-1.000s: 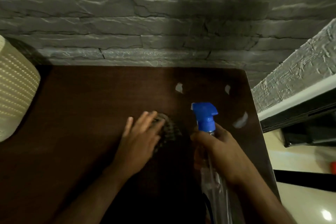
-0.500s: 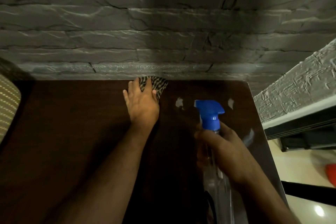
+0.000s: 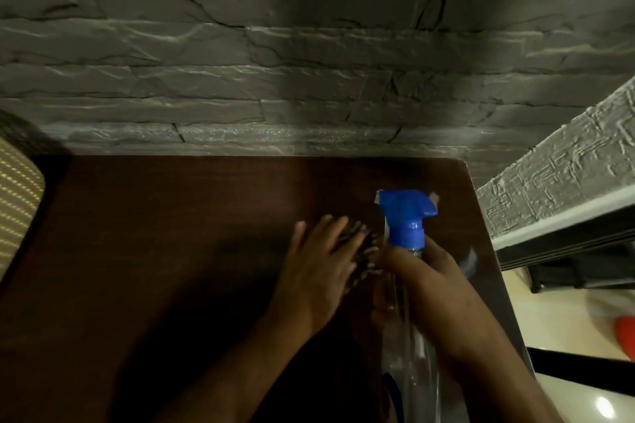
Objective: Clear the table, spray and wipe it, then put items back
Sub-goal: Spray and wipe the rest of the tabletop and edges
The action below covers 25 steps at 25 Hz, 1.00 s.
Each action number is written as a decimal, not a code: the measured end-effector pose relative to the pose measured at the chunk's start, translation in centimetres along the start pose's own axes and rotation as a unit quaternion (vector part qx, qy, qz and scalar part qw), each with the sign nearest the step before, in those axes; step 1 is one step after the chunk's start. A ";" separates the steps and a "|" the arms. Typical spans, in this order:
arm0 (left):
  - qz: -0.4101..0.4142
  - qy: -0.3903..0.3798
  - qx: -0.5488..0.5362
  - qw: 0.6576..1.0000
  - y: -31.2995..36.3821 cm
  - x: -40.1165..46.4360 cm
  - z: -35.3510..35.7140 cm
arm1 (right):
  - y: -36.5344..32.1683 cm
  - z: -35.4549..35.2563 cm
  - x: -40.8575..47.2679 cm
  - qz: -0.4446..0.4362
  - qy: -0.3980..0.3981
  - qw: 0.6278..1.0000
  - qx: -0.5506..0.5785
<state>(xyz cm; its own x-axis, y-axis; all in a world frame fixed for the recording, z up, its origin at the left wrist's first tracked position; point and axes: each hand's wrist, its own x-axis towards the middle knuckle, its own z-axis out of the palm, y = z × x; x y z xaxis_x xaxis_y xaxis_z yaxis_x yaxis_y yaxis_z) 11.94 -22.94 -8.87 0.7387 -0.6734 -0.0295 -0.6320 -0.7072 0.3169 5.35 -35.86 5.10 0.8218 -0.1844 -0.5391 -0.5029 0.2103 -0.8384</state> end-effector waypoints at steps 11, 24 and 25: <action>-0.102 0.080 0.024 0.991 1.1 0.0 -0.3 | 0.2 -2.4 -3.5 0.014 0.050 0.999 0.014; -0.268 0.153 -0.010 0.951 -1.3 7.7 -1.6 | 1.6 -3.9 -5.2 0.044 0.050 0.998 0.015; -0.292 0.145 -0.023 0.945 -1.1 9.6 -2.2 | 1.4 -3.9 -5.2 0.036 0.053 0.998 0.008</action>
<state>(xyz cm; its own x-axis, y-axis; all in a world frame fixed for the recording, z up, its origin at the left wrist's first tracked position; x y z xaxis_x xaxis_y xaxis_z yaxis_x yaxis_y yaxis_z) 20.27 -28.14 -7.44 0.9957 -0.0798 0.0475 -0.0917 -0.9255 0.3675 -0.68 -38.33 6.46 0.7498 -0.2684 -0.6048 -0.5553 0.2416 -0.7958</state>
